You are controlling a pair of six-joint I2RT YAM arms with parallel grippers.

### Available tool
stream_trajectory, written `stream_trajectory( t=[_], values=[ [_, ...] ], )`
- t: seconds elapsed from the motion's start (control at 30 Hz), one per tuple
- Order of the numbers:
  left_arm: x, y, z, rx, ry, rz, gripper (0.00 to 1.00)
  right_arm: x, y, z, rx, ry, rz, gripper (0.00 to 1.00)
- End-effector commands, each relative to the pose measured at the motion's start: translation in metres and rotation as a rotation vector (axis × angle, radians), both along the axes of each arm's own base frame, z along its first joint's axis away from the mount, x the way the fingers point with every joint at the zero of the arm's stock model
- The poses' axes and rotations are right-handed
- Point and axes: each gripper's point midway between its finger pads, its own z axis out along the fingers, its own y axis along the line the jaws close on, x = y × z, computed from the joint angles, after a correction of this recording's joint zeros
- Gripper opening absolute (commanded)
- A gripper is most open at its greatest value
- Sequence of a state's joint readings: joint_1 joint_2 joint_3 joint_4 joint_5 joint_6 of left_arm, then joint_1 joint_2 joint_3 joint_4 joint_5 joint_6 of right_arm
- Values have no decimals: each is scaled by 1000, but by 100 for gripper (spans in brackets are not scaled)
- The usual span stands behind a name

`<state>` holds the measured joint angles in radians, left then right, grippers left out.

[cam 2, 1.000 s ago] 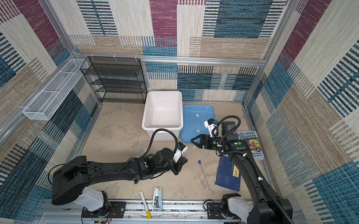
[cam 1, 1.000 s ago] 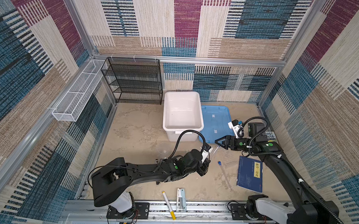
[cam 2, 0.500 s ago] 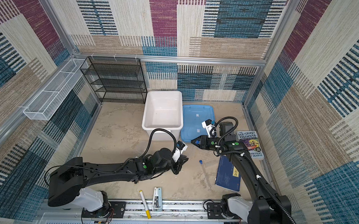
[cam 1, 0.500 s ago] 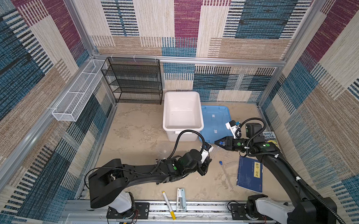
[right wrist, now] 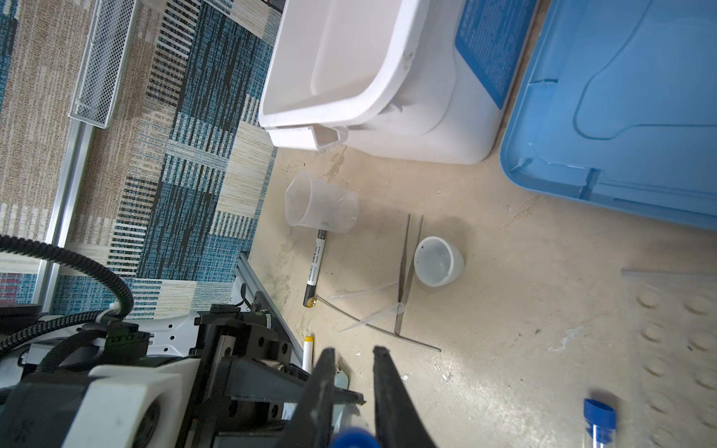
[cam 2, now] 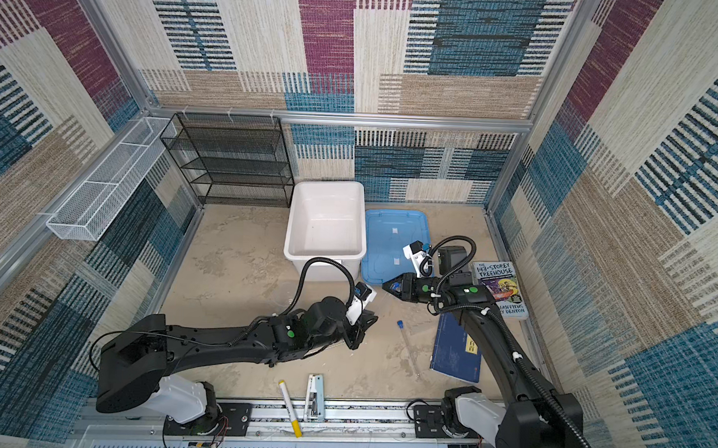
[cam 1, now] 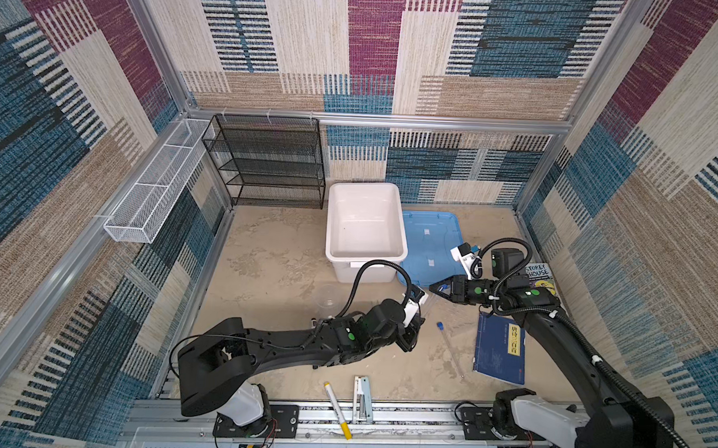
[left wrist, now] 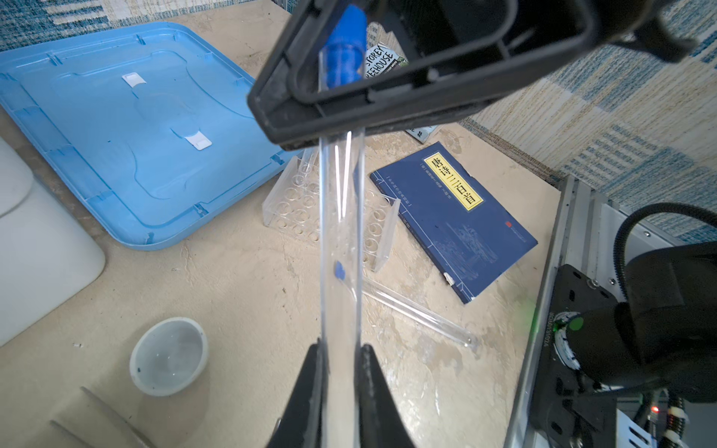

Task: Organize the chemistry lab equipment
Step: 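Lift the tube upright with the left gripper while the right gripper grasps its cap, then carry the tube to the rack with the right gripper and insert it while left withdraws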

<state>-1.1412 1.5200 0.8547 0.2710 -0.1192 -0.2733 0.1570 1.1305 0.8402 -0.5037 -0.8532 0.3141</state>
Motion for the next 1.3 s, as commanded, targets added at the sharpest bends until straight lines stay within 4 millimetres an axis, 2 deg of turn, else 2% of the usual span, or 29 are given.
stream_trajectory(
  t=[0.0, 0.07, 0.23, 0.47, 0.53, 0.6, 0.67, 0.7, 0.73, 0.87, 1.0, 1.07, 1.2, 1.27],
  values=[
    [4, 0, 6, 15, -50, 4, 14, 2, 1, 7, 14, -24, -2, 19],
    [5, -1, 6, 18, -52, 4, 14, 2, 2, 7, 17, -22, 2, 15],
    [3, -3, 5, 12, -35, -4, 15, 2, -1, 7, 4, -32, -17, 14],
    [1, -8, 5, -21, -4, -6, 26, 3, -7, 5, -31, -61, -45, 11],
    [0, -9, 6, -32, 3, -7, 37, 3, -8, 5, -40, -68, -52, 11],
    [0, -11, 6, -40, 11, -9, 54, 4, -11, 7, -58, -82, -66, 10],
    [-1, -12, 12, -62, 20, -10, 76, 6, -17, 11, -94, -119, -99, 10],
    [-2, -13, 16, -75, 25, -9, 91, 8, -23, 13, -127, -150, -128, 10],
    [-2, -13, 21, -90, 37, -4, 99, 9, -31, 15, -167, -177, -164, 10],
    [2, -17, 36, -97, 83, 23, 99, 13, -63, 22, -329, -285, -315, 10],
    [3, -23, 42, -93, 105, 25, 99, 14, -85, 30, -391, -341, -445, 9],
    [2, -25, 41, -99, 111, 22, 100, 16, -94, 34, -409, -359, -502, 9],
    [3, -27, 33, -80, 130, 27, 100, 20, -132, 40, -497, -383, -714, 9],
    [2, -29, 28, -80, 145, 23, 99, 20, -140, 43, -494, -416, -770, 8]
  ],
)
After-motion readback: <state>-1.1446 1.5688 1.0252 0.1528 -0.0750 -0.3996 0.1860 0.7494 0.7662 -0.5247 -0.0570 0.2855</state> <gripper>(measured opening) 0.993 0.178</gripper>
